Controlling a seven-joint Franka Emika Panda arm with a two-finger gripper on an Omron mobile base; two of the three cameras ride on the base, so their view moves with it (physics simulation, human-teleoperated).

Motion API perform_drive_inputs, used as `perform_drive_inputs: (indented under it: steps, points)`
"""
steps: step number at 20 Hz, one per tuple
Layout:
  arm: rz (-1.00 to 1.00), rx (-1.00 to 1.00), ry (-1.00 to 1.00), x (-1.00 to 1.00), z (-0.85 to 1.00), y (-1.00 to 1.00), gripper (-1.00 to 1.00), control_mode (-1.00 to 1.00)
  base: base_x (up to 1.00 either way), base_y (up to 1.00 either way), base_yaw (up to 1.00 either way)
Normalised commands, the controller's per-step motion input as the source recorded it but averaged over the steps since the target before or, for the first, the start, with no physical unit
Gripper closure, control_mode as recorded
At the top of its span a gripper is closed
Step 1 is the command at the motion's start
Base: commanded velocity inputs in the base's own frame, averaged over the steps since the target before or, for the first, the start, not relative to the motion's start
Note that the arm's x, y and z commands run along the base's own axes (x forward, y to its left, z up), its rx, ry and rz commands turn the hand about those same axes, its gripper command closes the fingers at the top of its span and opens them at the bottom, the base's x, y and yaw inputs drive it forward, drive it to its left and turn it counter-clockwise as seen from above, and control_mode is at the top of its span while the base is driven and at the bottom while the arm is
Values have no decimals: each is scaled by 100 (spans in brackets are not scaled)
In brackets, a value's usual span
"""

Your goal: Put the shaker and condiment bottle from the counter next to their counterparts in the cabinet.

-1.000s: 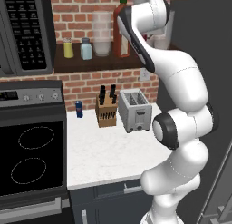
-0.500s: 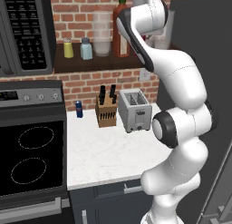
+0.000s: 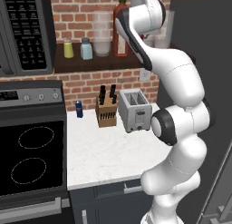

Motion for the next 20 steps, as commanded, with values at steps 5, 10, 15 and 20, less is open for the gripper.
perform_drive_inputs:
  steps: [5, 10, 15, 20]
  points:
    - [0, 0, 0, 4, 0, 0, 100, -100, 0, 0, 0]
    - [0, 0, 0, 0, -1, 0, -100, -100, 0, 0, 0]
    - [0, 0, 0, 0, -2, 0, -100, -100, 0, 0, 0]
    - [0, 0, 0, 0, 0, 0, -100, -100, 0, 0, 0]
